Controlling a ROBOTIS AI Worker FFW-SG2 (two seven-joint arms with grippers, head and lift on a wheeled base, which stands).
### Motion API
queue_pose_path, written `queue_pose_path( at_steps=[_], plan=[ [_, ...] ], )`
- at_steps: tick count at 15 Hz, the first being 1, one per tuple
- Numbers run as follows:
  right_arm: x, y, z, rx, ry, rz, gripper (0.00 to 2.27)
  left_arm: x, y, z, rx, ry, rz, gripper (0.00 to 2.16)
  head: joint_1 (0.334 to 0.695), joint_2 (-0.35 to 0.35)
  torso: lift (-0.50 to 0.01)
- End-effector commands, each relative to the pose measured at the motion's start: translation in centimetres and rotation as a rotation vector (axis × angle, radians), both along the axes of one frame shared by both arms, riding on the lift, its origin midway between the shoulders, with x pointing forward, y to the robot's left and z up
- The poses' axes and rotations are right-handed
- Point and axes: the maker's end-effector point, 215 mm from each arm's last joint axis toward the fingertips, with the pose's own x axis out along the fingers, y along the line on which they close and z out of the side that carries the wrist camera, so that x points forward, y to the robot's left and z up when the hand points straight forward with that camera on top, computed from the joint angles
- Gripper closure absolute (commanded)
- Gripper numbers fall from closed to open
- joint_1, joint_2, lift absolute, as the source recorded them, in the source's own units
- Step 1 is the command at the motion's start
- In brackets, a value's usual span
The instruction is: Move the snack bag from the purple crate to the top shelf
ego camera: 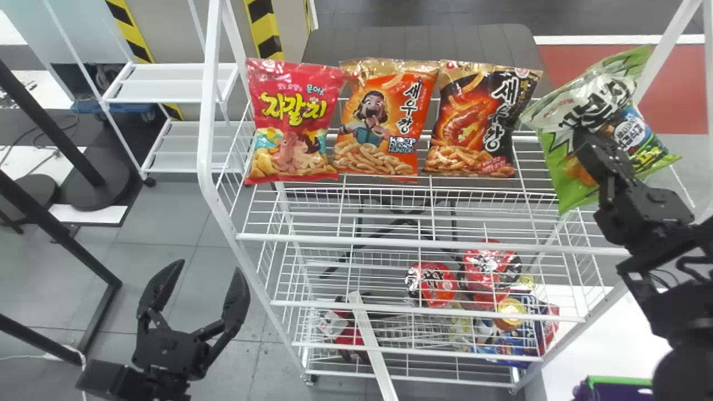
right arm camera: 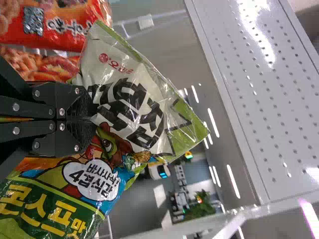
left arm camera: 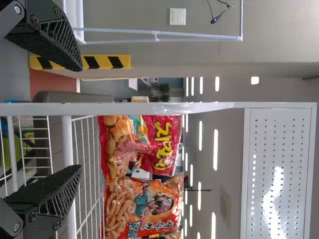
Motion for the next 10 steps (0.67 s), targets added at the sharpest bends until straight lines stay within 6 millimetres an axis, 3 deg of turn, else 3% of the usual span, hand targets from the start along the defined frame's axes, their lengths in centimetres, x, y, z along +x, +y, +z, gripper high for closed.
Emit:
queue_pose_path(
  at_steps=[1,4,6,10],
  plan=[
    [1.1,-0.1,-0.9,0.056,-0.02,-0.016,1.61,0.0,-0.2,0.0,-0.002,0.0,-0.003,0.13,0.695,0.054,0.0],
    [2.1,-0.5,-0.9,0.092,-0.08,-0.052,1.61,0.0,-0.2,0.1,-0.002,-0.003,-0.002,0.13,0.695,0.049,0.0],
    [2.4,-2.2,0.1,0.111,-0.159,-0.116,1.61,0.0,-0.1,0.1,-0.002,-0.003,0.0,0.13,0.695,0.046,0.0],
    [3.0,-3.8,-0.2,0.14,-0.202,-0.181,1.61,0.0,-0.1,0.3,-0.003,-0.009,0.0,0.13,0.695,0.019,0.0]
  ],
)
